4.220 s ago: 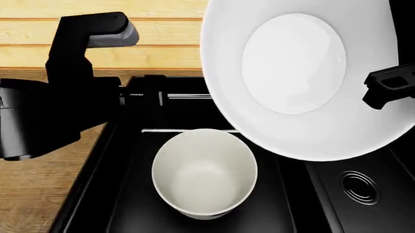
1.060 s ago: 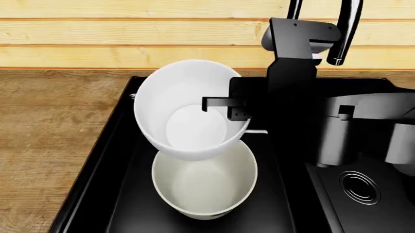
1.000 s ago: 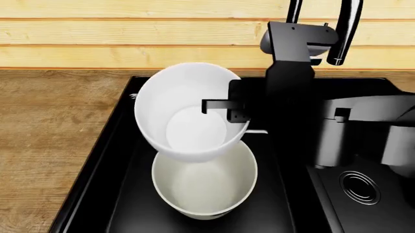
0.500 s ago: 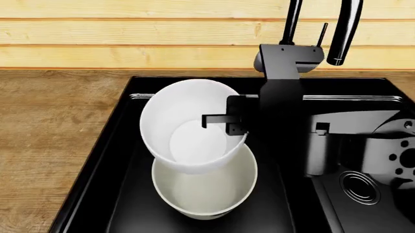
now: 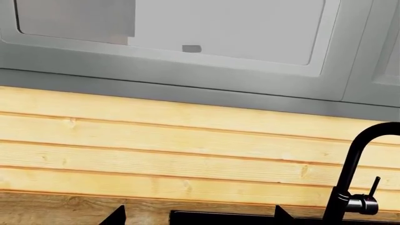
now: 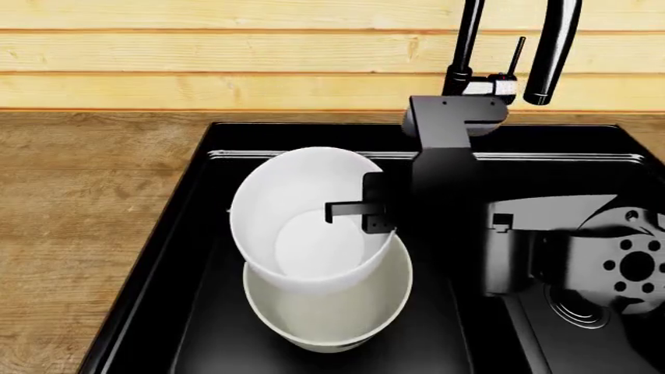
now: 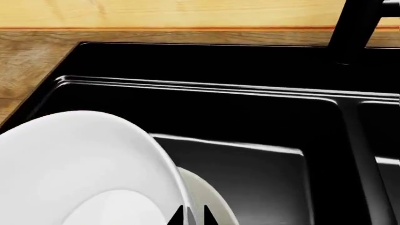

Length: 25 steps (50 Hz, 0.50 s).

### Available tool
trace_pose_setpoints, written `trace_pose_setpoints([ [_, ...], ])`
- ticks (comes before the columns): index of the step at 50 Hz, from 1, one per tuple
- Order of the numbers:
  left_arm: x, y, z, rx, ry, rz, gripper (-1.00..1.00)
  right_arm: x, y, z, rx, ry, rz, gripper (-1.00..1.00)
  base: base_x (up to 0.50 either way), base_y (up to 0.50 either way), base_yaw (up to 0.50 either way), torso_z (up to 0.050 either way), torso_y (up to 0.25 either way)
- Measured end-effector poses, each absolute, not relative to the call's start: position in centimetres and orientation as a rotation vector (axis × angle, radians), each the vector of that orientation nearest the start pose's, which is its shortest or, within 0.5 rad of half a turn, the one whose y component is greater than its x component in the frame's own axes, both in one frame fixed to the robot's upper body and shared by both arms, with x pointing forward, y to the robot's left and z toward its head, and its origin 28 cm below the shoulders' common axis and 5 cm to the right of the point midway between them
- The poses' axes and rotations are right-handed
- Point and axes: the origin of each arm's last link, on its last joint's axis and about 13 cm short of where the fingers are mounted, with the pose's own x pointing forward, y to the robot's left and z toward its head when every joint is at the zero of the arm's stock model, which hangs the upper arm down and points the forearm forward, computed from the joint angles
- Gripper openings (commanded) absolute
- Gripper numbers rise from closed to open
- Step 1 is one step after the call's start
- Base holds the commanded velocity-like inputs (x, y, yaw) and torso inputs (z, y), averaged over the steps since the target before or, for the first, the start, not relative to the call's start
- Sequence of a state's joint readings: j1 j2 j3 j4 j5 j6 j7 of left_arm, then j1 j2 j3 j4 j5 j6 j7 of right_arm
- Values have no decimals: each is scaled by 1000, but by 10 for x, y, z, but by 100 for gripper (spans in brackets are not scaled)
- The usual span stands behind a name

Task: Stack the bowls in the sink.

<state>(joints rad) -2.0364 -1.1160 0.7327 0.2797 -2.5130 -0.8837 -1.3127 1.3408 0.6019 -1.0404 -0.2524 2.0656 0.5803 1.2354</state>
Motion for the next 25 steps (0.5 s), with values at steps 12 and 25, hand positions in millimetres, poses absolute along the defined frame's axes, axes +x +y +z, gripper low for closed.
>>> trace_pose_setpoints([
  [12,124,280,439,-110,-46,-63,100,249,-50,262,50,556,199,-100,0,0,0,0,0],
  [25,124,280,439,-108,-44,-64,100,250,-53,254,44,574,193,-100,0,0,0,0,1],
])
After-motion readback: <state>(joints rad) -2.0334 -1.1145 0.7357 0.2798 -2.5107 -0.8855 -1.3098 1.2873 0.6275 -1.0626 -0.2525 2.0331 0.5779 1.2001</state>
